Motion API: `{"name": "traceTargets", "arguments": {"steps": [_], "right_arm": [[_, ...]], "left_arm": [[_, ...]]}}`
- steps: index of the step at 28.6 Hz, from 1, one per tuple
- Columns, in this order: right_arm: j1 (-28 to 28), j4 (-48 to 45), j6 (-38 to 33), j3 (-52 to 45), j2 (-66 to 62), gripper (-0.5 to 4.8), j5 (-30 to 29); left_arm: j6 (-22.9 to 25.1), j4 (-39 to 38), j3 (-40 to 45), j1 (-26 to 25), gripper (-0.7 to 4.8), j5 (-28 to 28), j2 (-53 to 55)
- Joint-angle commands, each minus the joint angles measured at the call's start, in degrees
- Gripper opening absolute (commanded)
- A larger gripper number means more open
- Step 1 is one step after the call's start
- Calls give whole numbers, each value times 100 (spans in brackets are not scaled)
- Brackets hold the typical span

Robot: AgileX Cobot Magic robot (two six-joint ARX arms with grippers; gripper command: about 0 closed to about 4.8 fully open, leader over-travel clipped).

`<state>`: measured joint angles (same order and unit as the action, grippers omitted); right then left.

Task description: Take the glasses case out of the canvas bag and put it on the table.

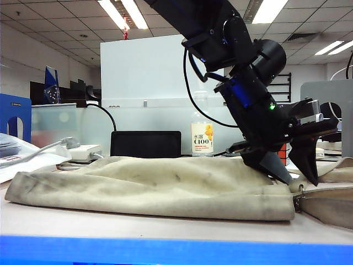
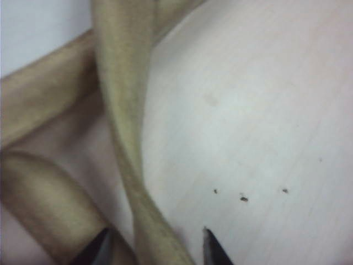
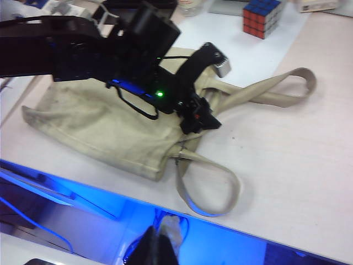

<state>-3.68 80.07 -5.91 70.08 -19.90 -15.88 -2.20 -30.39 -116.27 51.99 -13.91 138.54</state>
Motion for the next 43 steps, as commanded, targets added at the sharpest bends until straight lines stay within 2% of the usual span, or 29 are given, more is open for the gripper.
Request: {"name": "traceTargets", "arguments": {"steps": [1,2,4,11,15,18,21,23,27,30,36,37,38,39,40,41,43], "right_arm": [[4,-72,-11,22,66,-2,-79],[4,-72,-4,22,74,-2,-79],[2,-72,31,20,92,-2,-79],[2,-105,647,-133,11,-2,-57],[2,-140,660,-319,-116,-1,-81],[0,-424,660,-455,-131,-2,-74],[0,-774,660,-483,-192,-2,-74],[0,-1040,662,-483,-273,-1,-81],[-4,-1436,662,-483,-527,-1,-77],[-87,-1574,708,-485,-852,-2,-61],[-138,-2170,748,-483,-1926,0,-81],[-142,-2321,758,-483,-2131,14,-83],[-142,-2393,813,-483,-2264,65,-83],[-149,-2411,925,-483,-2354,170,-81],[-190,-2352,1071,-483,-2465,375,-37],[-260,-2264,1141,-483,-2531,479,105],[-442,-1947,1370,-481,-2625,479,549]], "left_arm": [[-243,354,-31,0,9,-566,24],[-313,402,-96,-2,-11,-798,-7],[-415,411,-420,-17,-5,-1137,-70],[-166,422,-1836,-192,-6,-1137,-710],[-286,140,-2437,-428,-5,-1088,-1088],[-551,-562,-2524,-629,-6,-1137,-1338],[-544,-1773,-2524,-769,-6,-1543,-1502],[-337,-2719,-2524,-776,-5,-1718,-1545],[546,-4203,-2524,-551,-6,-1781,-1569],[715,-4616,-2524,-254,-6,-1847,-1609],[439,-4369,-2524,361,-5,-1825,-1823],[474,-4358,-2524,452,-6,-1825,-1871],[501,-4360,-2527,511,-5,-1825,-1912],[503,-4354,-2527,568,-6,-1823,-1939],[514,-4360,-2527,621,-6,-1823,-1974],[518,-4369,-2527,634,-6,-1823,-2000],[518,-4380,-2527,632,-6,-1818,-2044]]}}
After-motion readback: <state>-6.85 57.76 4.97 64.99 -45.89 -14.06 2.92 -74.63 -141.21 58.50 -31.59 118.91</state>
